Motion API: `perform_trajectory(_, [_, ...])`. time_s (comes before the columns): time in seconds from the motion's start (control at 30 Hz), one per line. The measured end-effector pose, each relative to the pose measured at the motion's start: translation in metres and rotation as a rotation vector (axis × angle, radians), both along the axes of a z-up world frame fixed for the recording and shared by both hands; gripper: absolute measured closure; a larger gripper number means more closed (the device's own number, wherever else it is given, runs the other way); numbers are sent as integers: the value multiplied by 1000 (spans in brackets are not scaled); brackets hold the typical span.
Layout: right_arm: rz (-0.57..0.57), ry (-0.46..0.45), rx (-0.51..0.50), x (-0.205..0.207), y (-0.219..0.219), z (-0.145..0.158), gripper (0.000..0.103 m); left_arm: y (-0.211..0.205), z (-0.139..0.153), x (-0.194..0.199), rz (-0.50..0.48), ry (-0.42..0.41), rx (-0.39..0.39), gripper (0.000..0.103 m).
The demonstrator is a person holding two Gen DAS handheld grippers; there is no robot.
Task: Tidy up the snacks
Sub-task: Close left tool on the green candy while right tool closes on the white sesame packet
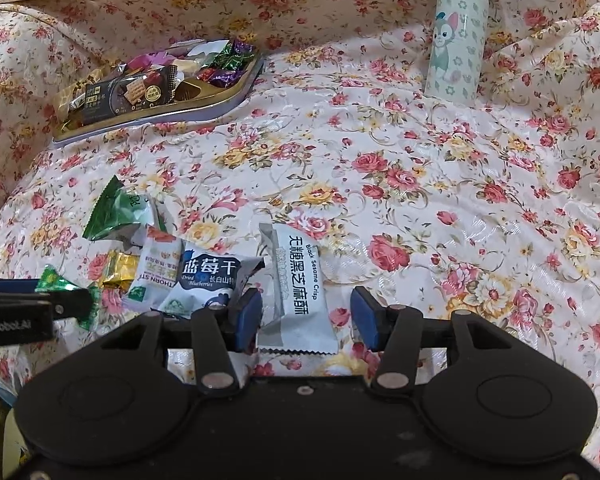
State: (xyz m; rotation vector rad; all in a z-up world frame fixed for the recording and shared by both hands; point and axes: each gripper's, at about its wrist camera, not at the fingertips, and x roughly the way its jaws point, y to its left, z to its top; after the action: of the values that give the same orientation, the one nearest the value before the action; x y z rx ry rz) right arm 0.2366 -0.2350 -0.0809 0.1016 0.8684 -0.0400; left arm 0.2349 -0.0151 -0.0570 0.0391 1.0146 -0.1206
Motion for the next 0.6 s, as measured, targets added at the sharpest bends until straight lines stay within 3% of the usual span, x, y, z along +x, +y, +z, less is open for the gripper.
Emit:
perform_trajectory(0.23, [-17, -2, -2, 0, 1, 0, 52, 11, 1, 4, -3, -10, -27, 57])
perform_trajectory(0.4, [-33, -2, -6, 0, -1, 1, 62, 7, 1, -1, -41, -23, -32, 70])
perform_trajectory(0.6, [-38, -11, -9, 1, -2, 4, 78, 10, 3, 0, -28, -21, -50, 74])
